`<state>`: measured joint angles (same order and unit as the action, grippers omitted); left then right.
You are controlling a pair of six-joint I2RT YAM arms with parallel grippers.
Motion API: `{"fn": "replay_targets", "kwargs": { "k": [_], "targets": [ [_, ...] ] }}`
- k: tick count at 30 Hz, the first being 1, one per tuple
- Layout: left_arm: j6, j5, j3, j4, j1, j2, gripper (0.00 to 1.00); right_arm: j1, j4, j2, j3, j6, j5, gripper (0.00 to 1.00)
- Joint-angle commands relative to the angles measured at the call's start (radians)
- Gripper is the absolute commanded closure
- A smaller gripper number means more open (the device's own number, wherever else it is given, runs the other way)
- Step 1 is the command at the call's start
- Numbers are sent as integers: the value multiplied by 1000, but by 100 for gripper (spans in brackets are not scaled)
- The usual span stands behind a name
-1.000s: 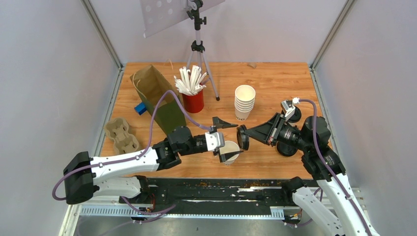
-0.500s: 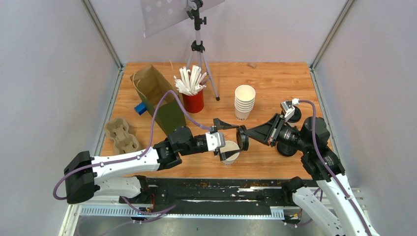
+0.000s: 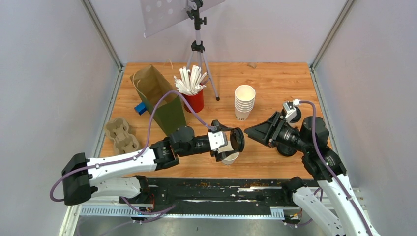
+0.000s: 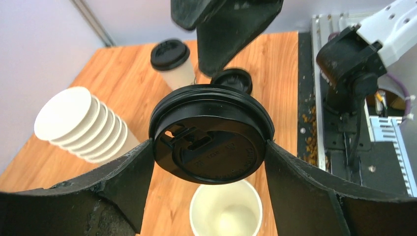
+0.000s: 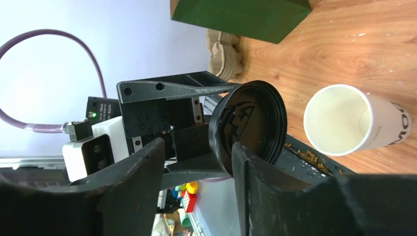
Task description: Pack the takeout coffee
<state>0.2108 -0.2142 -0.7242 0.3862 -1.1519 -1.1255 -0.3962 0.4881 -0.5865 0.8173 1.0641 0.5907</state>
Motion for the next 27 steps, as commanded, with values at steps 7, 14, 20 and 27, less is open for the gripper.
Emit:
{"fn": "replay_targets", "kwargs": {
  "k": [7,14,20,27],
  "targets": [
    [-133,240,-300,-655,-5,-34,17,-6,272,21,146,-212,-225,1],
    [-262,287,-531,-964,-6,-181,15,-6,376,31,179,-292,-303,0],
    [-333,318,-725,-1151,-5,-352,15,-6,434,38,211,-347,-353,0],
    [-376,306,-817,-1243,-6,-467,15,-5,473,66,224,-377,-406,0]
  ]
}}
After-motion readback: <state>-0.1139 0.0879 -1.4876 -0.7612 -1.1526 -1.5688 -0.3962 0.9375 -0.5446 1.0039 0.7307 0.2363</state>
